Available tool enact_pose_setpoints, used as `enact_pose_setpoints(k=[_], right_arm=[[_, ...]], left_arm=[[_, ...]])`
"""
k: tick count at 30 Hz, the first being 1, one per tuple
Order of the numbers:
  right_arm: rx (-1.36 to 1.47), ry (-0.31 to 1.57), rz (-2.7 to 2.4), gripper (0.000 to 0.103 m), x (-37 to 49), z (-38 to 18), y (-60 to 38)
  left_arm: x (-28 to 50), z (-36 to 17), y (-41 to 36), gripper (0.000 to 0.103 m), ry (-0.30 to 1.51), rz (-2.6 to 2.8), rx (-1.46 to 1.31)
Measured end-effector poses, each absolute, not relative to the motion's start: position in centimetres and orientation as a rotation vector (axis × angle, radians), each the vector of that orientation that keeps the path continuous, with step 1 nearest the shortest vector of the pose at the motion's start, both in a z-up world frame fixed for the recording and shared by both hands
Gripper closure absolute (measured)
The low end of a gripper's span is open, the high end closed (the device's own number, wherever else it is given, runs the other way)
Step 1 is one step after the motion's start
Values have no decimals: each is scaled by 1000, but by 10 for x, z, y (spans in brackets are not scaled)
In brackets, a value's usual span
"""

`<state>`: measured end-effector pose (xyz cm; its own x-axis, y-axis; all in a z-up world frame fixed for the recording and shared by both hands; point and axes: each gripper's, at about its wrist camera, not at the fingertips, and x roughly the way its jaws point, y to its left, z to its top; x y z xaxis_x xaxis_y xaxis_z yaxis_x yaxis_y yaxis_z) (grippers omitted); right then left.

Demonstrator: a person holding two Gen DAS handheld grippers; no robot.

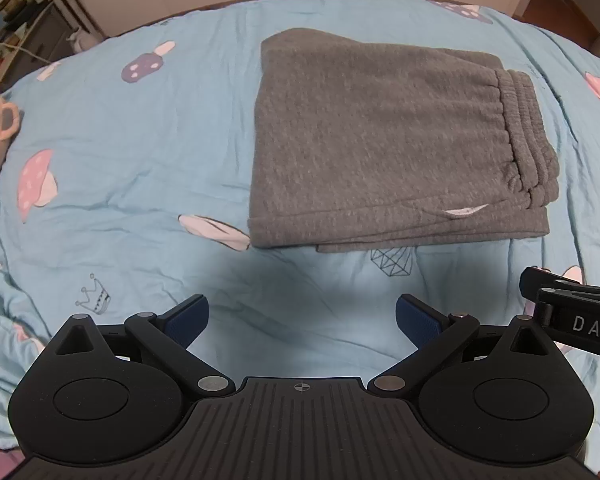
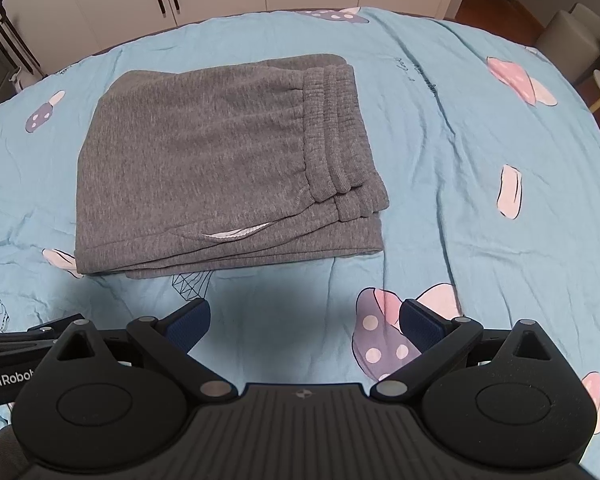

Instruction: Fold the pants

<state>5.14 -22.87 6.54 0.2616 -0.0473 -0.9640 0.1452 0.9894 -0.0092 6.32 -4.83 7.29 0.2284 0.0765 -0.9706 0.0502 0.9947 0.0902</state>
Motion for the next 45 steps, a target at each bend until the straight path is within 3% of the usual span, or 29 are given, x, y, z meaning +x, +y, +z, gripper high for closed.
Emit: enact_pose_setpoints(k=[45], right_arm=[[95,1306,-141,2,48,60,-231]], left_arm=[[62,72,-50,1,1341,3,113]])
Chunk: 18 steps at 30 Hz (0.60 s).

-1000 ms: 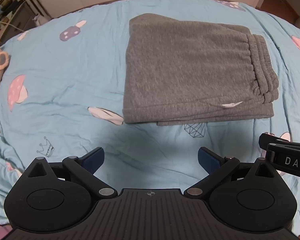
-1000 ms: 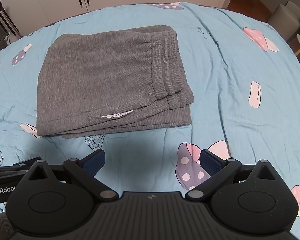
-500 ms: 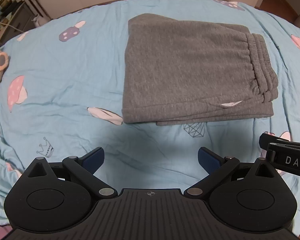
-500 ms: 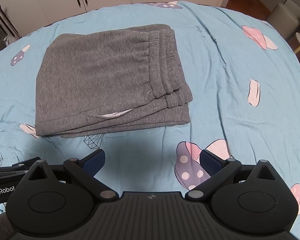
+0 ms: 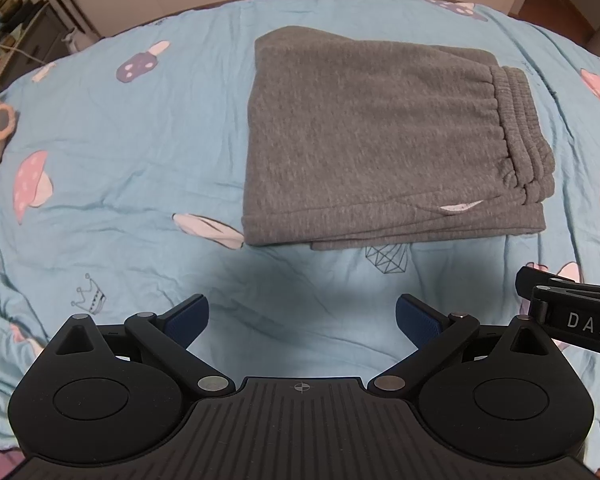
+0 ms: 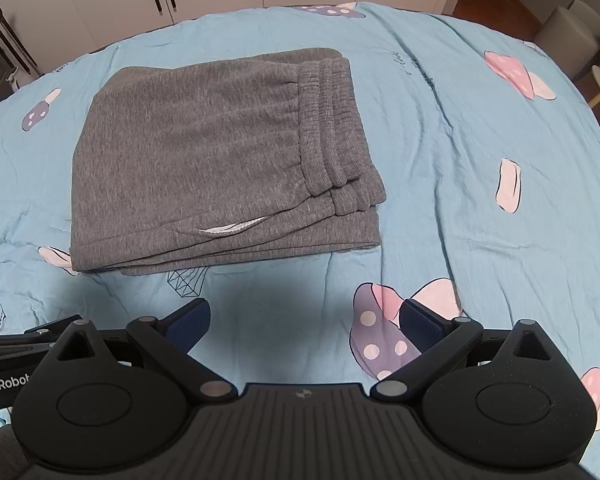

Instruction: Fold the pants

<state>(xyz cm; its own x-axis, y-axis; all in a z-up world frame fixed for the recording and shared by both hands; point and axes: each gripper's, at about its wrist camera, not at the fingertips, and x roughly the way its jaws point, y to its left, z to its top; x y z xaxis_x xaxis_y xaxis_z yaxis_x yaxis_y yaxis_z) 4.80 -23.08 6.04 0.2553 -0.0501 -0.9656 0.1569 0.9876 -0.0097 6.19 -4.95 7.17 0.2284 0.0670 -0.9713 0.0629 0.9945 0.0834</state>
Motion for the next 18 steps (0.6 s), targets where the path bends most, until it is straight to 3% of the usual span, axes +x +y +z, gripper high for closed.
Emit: enact_pose_setpoints(k=[18], right_arm=[[96,1301,-138,2,47,61,-230]], left_arm=[[60,72,-49,1,1340,-2,108]])
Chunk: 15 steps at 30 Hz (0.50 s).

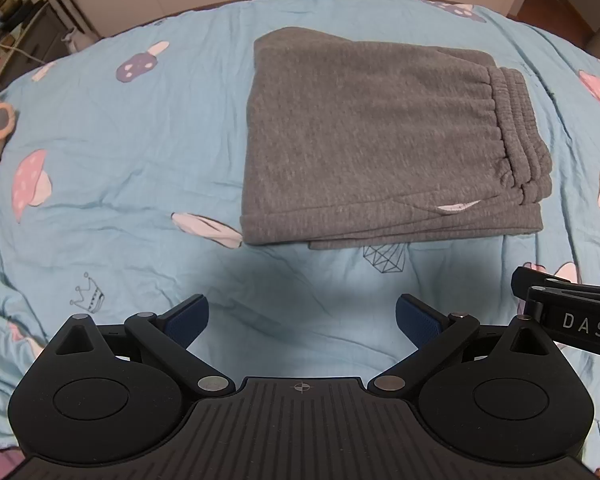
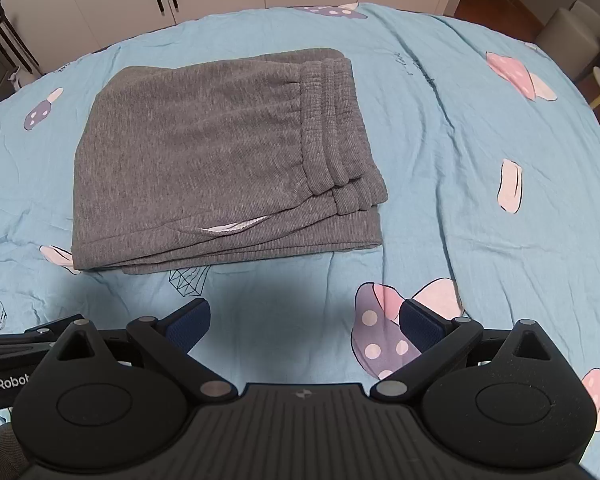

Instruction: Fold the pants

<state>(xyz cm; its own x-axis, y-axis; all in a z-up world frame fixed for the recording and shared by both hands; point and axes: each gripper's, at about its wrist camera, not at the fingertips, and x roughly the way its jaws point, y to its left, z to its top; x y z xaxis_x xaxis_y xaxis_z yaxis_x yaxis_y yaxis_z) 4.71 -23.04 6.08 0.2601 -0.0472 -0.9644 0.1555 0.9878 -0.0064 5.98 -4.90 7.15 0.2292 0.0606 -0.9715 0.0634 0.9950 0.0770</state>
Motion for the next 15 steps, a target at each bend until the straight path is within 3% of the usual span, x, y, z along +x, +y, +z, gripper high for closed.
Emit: enact_pose_setpoints(k=[15], right_arm=[[101,1297,-130,2,48,60,-231]], left_arm=[[61,70,-50,1,1346,3,100]])
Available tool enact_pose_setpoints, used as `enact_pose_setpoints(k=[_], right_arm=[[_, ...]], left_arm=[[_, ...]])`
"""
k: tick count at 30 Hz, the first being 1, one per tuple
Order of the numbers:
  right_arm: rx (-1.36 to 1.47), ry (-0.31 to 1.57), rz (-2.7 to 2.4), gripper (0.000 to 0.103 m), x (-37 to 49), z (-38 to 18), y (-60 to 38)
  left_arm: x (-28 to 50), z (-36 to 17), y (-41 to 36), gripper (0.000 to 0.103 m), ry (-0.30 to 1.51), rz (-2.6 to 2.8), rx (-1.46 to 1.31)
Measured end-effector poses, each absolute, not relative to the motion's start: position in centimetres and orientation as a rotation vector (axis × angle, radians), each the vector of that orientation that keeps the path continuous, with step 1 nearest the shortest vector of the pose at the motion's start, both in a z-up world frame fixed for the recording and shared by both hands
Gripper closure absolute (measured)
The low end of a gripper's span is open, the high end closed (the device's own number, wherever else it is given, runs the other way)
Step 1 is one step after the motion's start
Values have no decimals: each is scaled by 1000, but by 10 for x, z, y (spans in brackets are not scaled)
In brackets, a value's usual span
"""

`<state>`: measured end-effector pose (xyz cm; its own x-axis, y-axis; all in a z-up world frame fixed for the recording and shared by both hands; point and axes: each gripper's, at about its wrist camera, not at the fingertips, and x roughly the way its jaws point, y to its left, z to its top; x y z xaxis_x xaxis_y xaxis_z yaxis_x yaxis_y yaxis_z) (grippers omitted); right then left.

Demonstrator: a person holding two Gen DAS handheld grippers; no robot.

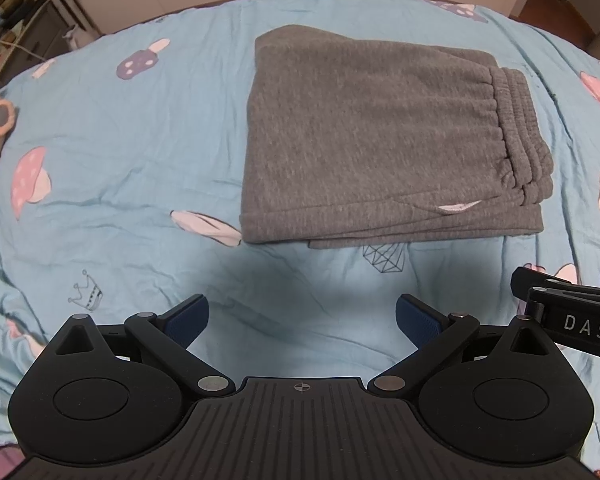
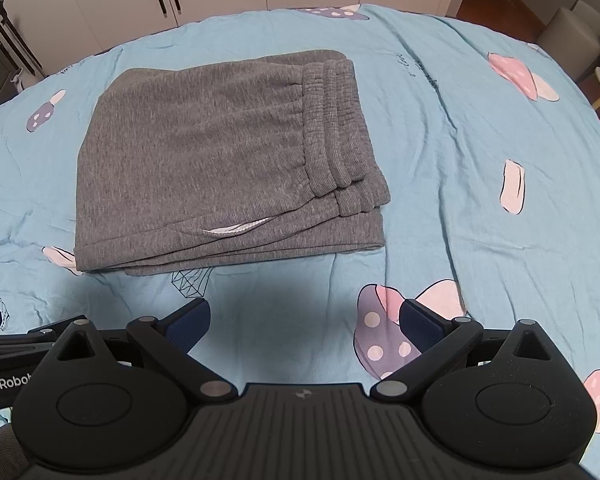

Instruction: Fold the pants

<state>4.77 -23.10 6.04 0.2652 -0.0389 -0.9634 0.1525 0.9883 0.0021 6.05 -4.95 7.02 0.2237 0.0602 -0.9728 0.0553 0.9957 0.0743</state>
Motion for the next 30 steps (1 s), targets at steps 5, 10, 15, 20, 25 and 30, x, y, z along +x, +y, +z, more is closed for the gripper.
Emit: enact_pose_setpoints(k=[5,10,15,20,25,30], right_arm=[[100,1298,-129,2,48,60,-231],[102,1296,-129,2,48,59,-232],[103,1296,-129,2,48,58,-232],[103,1295,-124,2,48,58,-232],[104,1292,-124,2,48,58,-232],[100,1289,-121,2,48,58,-231]], left_arm=[[61,70,-50,1,1347,5,99],[61,70,-49,1,1342,9,98],[62,69,-48,1,1344,10,87],[63,69,-48,1,1338,19,84],[60,71,-52,1,1287,44,130],[61,73,-52,1,1256,39,133]])
